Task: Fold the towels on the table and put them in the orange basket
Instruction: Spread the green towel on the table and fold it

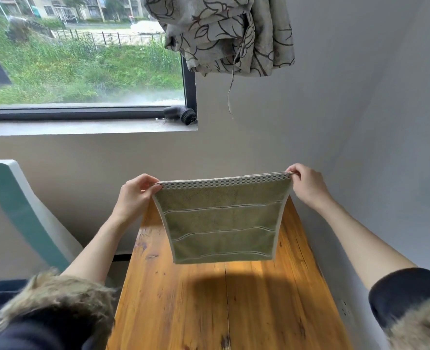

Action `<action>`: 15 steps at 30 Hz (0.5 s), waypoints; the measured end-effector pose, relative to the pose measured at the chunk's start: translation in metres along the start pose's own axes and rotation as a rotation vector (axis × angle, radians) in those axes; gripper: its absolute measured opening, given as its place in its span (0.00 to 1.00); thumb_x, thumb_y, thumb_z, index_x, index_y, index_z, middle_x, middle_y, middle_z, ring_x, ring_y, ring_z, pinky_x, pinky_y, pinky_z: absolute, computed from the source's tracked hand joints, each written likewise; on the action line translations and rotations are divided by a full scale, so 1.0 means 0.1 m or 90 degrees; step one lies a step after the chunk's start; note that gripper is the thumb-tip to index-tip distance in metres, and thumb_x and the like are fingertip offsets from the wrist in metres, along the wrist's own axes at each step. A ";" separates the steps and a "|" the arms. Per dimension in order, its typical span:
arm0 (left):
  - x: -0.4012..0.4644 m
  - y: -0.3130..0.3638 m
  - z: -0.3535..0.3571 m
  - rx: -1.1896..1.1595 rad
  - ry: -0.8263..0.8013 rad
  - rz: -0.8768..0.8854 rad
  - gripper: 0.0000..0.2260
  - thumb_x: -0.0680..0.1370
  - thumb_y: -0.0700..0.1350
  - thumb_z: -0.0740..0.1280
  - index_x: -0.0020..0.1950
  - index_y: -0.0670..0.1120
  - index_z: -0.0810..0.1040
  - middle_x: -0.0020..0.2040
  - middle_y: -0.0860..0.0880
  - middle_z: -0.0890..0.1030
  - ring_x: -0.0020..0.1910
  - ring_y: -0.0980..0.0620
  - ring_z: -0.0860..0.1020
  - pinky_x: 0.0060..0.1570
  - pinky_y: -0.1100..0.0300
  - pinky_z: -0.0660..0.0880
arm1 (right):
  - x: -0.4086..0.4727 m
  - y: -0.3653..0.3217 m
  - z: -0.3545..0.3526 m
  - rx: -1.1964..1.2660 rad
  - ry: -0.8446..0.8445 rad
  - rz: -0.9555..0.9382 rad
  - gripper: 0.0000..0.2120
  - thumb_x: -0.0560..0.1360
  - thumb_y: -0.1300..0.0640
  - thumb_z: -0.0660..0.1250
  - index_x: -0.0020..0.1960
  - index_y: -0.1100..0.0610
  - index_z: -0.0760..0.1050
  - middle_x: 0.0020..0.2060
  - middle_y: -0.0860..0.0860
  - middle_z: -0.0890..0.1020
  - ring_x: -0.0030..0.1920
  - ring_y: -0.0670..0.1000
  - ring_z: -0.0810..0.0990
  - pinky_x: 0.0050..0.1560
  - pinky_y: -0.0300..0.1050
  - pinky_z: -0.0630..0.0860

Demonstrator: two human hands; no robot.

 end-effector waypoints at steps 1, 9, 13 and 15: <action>0.01 0.02 0.00 -0.013 0.010 0.006 0.05 0.74 0.37 0.69 0.43 0.47 0.79 0.39 0.56 0.79 0.37 0.66 0.77 0.39 0.78 0.70 | 0.00 0.00 0.00 0.003 0.016 -0.005 0.12 0.78 0.67 0.56 0.54 0.63 0.77 0.53 0.59 0.81 0.54 0.59 0.77 0.52 0.43 0.70; -0.57 -0.20 0.15 -0.103 -0.086 -0.067 0.03 0.76 0.38 0.66 0.45 0.45 0.79 0.42 0.51 0.81 0.39 0.62 0.77 0.41 0.74 0.73 | -0.58 0.31 0.13 0.157 0.039 0.012 0.10 0.77 0.69 0.59 0.51 0.63 0.78 0.46 0.53 0.80 0.46 0.50 0.76 0.47 0.35 0.69; -1.11 -0.69 0.40 -0.069 -0.204 -0.161 0.05 0.76 0.39 0.67 0.42 0.48 0.79 0.36 0.56 0.82 0.38 0.60 0.78 0.44 0.64 0.75 | -1.11 0.73 0.49 0.137 -0.070 0.083 0.09 0.75 0.68 0.62 0.48 0.60 0.79 0.42 0.51 0.79 0.41 0.49 0.76 0.40 0.34 0.69; -1.39 -0.97 0.56 -0.059 -0.270 -0.233 0.05 0.76 0.39 0.67 0.42 0.47 0.79 0.36 0.54 0.82 0.40 0.53 0.78 0.48 0.54 0.76 | -1.38 0.98 0.71 0.104 -0.158 0.138 0.07 0.75 0.65 0.63 0.47 0.58 0.79 0.43 0.51 0.80 0.44 0.50 0.77 0.44 0.38 0.69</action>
Point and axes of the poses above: each hand's wrist, its own x-axis towards the middle knuckle, its own z-axis out of the palm, y = z × x, the point moved 5 cm from there along x, towards the middle knuckle
